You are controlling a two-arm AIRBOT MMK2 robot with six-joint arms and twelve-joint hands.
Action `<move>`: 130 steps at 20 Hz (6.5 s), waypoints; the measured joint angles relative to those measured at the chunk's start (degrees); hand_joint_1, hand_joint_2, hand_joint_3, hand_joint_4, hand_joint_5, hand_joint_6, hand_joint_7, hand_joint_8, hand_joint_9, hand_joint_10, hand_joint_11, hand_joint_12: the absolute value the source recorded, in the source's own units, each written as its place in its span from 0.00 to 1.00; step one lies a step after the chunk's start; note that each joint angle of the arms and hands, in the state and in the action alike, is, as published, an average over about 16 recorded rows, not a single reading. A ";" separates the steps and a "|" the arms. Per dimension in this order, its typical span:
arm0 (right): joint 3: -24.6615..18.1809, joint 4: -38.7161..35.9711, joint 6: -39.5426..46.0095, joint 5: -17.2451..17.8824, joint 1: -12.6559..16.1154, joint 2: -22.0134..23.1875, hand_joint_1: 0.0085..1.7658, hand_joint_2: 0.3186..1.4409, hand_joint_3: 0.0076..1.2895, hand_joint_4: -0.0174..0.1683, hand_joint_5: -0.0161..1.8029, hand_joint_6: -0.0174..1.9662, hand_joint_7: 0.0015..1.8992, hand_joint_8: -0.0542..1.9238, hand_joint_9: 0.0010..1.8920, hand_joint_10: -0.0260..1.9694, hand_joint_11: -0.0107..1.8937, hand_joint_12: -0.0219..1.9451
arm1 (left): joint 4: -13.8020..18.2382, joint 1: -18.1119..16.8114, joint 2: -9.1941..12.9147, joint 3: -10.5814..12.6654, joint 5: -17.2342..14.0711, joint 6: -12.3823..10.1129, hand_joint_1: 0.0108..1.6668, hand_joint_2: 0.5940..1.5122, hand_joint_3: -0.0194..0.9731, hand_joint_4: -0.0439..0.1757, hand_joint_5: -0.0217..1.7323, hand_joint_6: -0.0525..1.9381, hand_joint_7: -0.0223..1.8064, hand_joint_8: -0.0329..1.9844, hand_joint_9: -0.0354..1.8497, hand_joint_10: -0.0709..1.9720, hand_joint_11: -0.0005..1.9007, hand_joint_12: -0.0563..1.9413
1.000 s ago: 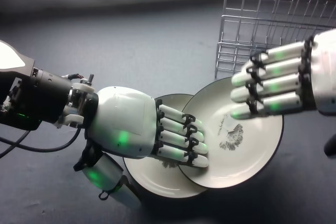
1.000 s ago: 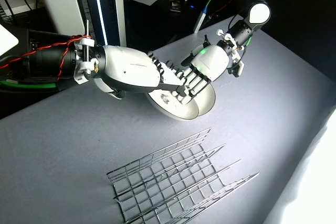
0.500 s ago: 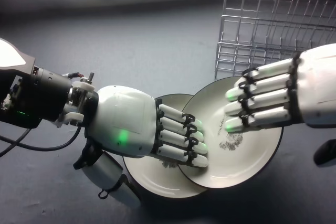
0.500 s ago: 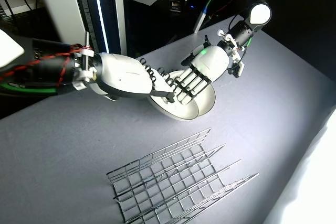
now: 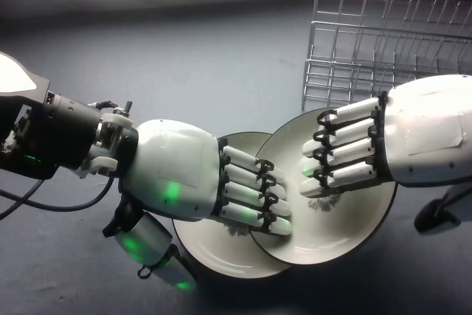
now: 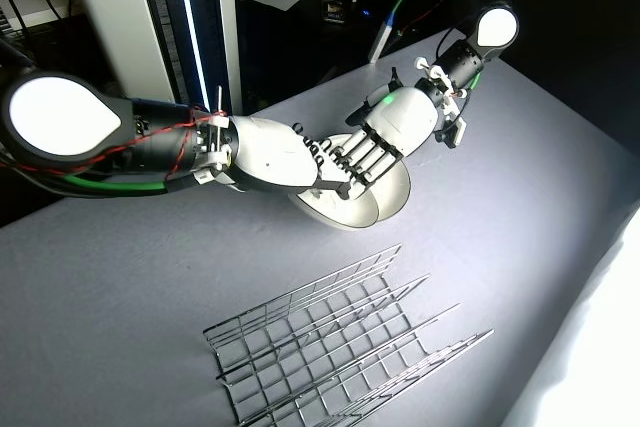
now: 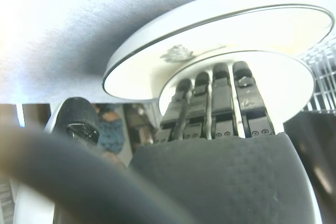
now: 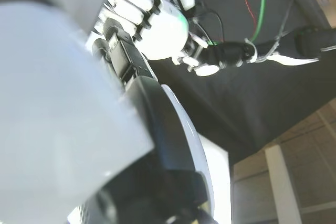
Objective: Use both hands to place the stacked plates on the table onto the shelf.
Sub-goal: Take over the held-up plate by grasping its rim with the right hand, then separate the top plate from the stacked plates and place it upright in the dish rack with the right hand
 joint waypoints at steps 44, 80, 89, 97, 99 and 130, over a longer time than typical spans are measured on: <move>0.86 4.81 -0.42 -1.77 6.01 -3.88 0.74 0.57 0.01 0.12 0.54 0.33 0.54 0.32 0.52 0.49 0.43 0.55 | -4.45 -7.04 14.27 -2.04 -1.04 -5.50 0.01 0.71 0.03 0.19 0.02 0.03 0.02 0.02 0.03 0.04 0.01 0.04; -1.61 48.75 0.58 -16.83 20.05 -5.89 0.77 0.58 0.00 0.07 0.55 0.42 0.61 0.38 0.53 0.51 0.45 0.53 | -8.58 -6.59 23.58 0.12 5.94 1.33 0.01 0.69 0.03 0.19 0.02 0.03 0.02 0.02 0.03 0.04 0.01 0.03; -1.03 59.69 0.83 -22.01 22.64 -6.50 0.78 0.58 0.01 0.07 0.56 0.39 0.60 0.39 0.53 0.51 0.45 0.54 | -8.57 -6.46 23.57 0.15 5.97 1.58 0.01 0.69 0.03 0.19 0.02 0.03 0.02 0.02 0.03 0.04 0.01 0.03; 1.26 66.16 0.96 -24.54 24.10 -6.49 0.78 0.58 0.00 0.07 0.55 0.39 0.59 0.41 0.53 0.52 0.44 0.56 | -8.57 -6.54 23.55 0.02 5.97 1.58 0.01 0.65 0.03 0.19 0.02 0.03 0.02 0.02 0.03 0.04 0.01 0.03; 1.99 67.39 0.97 -24.93 24.56 -6.48 0.78 0.58 0.00 0.07 0.55 0.39 0.59 0.42 0.52 0.52 0.43 0.56 | -8.57 -6.57 23.54 -0.01 5.97 1.59 0.01 0.64 0.03 0.19 0.02 0.03 0.02 0.02 0.03 0.04 0.01 0.03; 7.19 74.23 1.19 -29.39 24.69 -1.05 0.78 0.59 0.00 0.06 0.54 0.42 0.58 0.43 0.50 0.55 0.39 0.60 | -8.61 -6.58 23.59 -1.68 5.77 1.59 0.01 0.60 0.03 0.19 0.02 0.03 0.02 0.02 0.03 0.04 0.01 0.03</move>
